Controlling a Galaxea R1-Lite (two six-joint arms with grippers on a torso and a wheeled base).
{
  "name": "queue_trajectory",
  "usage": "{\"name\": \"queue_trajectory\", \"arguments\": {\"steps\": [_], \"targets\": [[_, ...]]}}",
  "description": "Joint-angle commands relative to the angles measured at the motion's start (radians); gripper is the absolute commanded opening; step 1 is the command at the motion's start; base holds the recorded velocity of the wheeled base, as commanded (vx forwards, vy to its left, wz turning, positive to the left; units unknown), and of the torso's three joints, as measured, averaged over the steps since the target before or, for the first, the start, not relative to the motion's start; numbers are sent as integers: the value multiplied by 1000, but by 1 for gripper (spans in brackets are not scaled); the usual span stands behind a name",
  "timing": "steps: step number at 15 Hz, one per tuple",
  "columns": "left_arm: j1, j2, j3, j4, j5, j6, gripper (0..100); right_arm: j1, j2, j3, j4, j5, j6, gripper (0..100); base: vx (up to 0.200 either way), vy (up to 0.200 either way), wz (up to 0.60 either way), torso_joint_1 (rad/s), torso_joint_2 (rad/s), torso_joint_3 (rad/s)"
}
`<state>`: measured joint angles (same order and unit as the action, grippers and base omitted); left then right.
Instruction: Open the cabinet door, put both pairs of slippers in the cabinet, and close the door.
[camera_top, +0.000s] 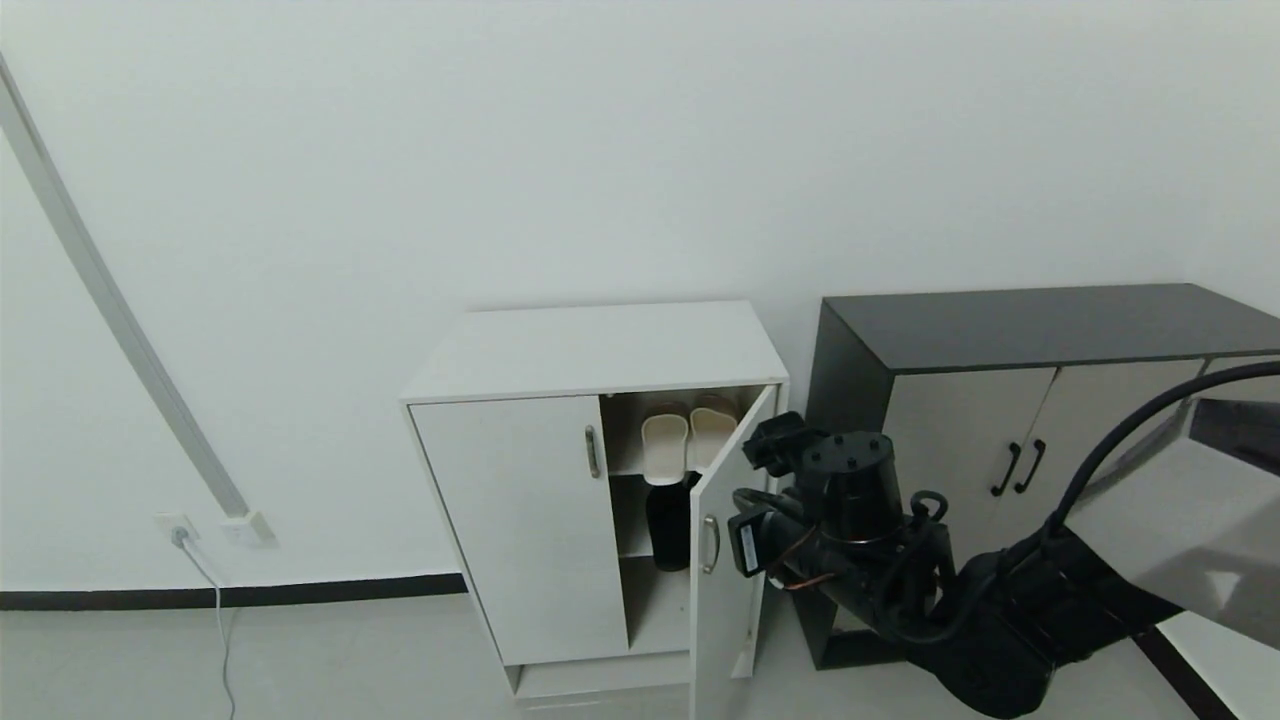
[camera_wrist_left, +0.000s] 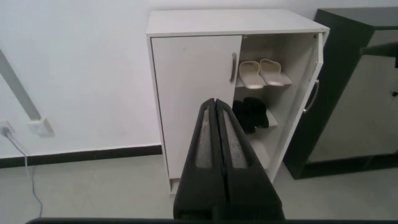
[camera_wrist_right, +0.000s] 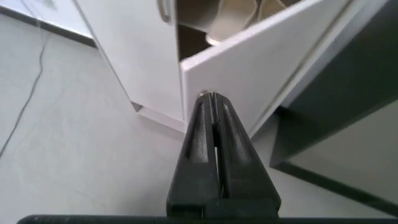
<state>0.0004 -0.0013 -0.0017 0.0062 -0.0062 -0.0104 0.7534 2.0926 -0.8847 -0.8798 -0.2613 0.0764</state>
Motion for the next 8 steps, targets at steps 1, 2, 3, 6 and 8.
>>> {"name": "queue_trajectory", "arguments": {"steps": [1,2,3,6,8], "targets": [[1,1,0,0,0,0,0,-14,-5,55,-5,22,0,0,0,0,0,0,0,0],[1,1,0,0,0,1,0,-19,-20,96,-33,70,0,0,0,0,0,0,0,0],[1,1,0,0,0,1,0,-20,-32,142,-74,105,-1,0,0,0,0,0,0,0],[1,1,0,0,0,1,0,-22,-32,208,-125,120,-12,0,67,0,0,1,1,2],[1,1,0,0,0,3,0,-22,-32,240,-127,120,-20,0,200,0,0,-10,-2,2]]}}
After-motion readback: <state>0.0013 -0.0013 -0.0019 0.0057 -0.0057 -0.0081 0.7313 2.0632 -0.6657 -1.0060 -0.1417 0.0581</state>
